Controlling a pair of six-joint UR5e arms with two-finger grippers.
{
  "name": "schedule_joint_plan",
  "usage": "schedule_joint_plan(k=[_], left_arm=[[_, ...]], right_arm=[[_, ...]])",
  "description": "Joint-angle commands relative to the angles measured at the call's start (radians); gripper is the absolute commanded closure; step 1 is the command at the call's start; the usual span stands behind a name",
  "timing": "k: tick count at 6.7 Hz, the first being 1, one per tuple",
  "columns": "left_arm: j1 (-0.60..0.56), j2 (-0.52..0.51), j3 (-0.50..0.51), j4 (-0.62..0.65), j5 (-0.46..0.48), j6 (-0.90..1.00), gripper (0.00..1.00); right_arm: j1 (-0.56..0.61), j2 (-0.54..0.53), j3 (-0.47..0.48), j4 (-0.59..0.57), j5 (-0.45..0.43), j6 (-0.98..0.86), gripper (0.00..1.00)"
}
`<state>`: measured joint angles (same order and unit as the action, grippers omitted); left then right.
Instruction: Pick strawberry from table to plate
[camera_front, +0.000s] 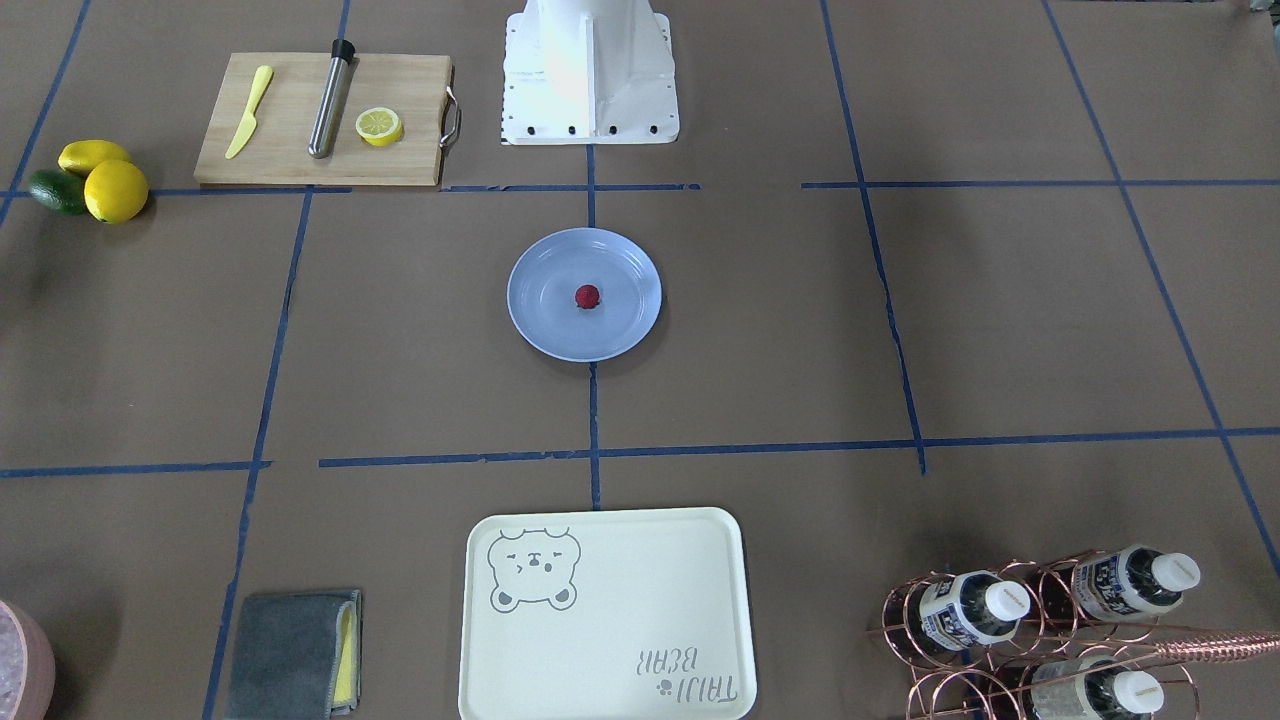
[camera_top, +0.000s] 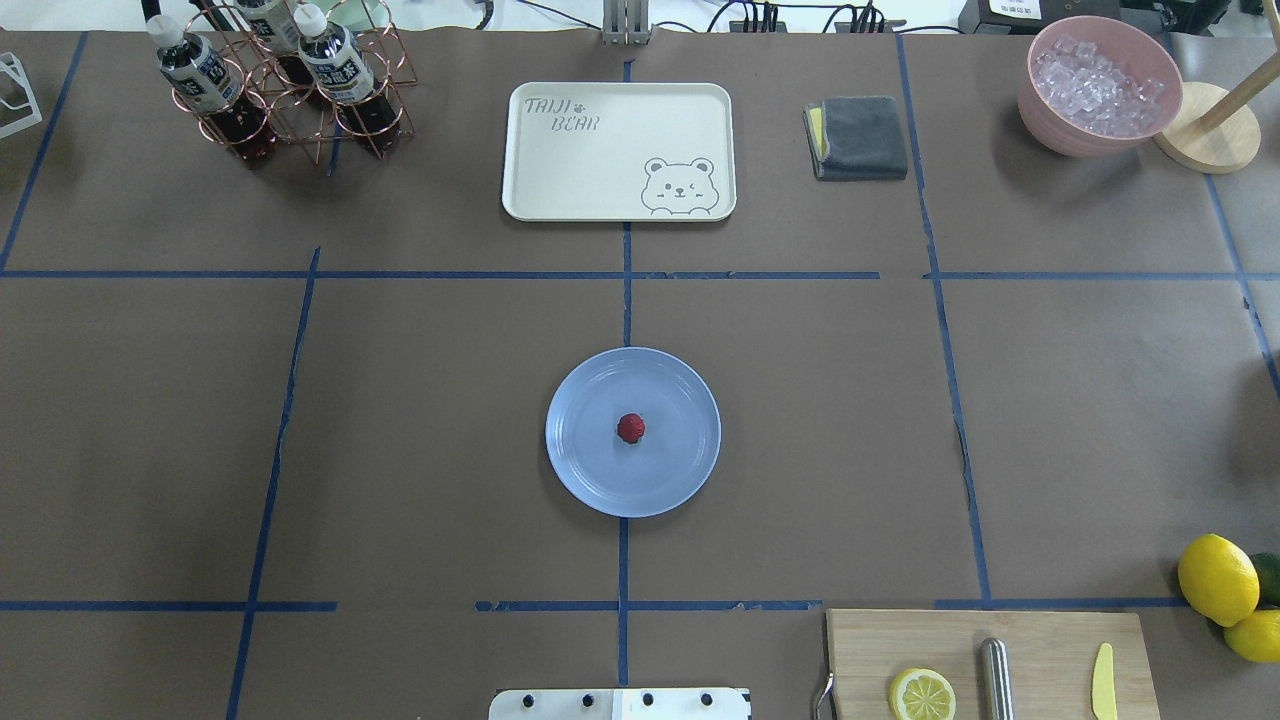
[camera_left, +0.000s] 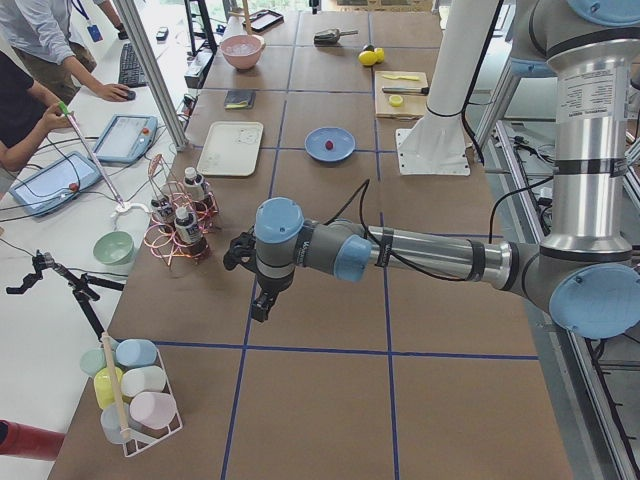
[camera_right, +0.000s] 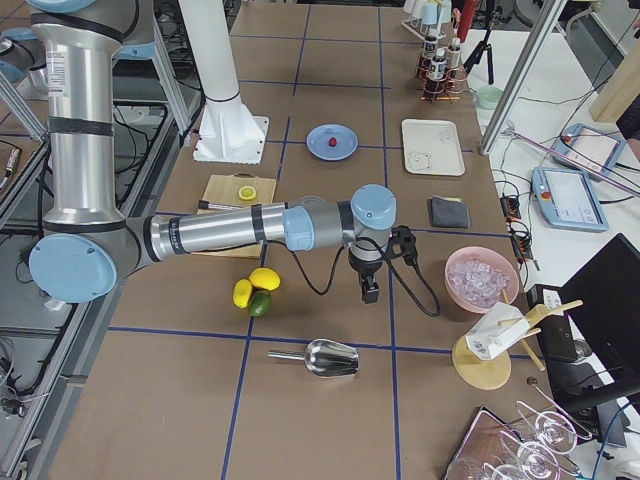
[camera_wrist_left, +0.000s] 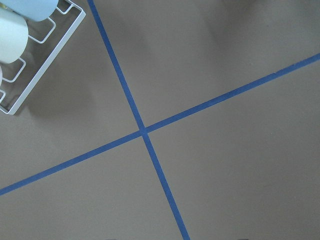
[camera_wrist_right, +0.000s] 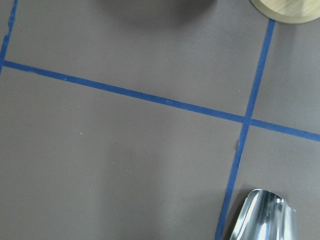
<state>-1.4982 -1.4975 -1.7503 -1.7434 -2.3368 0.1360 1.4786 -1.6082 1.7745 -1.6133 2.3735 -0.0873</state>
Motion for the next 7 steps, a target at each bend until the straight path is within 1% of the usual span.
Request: schedule_joint_plan(k=[1,2,3,5,6,7], left_arm=[[-0.003,0.040,0.011,0.028,-0.004,-0.001,0.00],[-0.008,0.022,-0.014,0.197,-0.003,-0.001,0.00],[-0.008,0.016,-0.014,0.253,0.000,0.002,0.00],[-0.007,-0.006,0.034,0.211,0.011,0.002,0.00],[-0.007,-0.033,0.029,0.238,0.011,0.005,0.00],[-0.008,-0.049,0.047,0.246,0.013,0.008,0.00]], right_arm=[[0.026,-0.003,-0.017,-0.107,-0.046,-0.155,0.00],[0.026,-0.012,-0.021,-0.108,-0.039,-0.155,0.00],[0.026,-0.012,-0.021,-0.105,-0.036,-0.152,0.00],[0.025,-0.013,-0.041,-0.100,-0.034,-0.143,0.00],[0.025,-0.013,-0.041,-0.100,-0.036,-0.144,0.00],[0.025,-0.013,-0.038,-0.100,-0.036,-0.144,0.00]])
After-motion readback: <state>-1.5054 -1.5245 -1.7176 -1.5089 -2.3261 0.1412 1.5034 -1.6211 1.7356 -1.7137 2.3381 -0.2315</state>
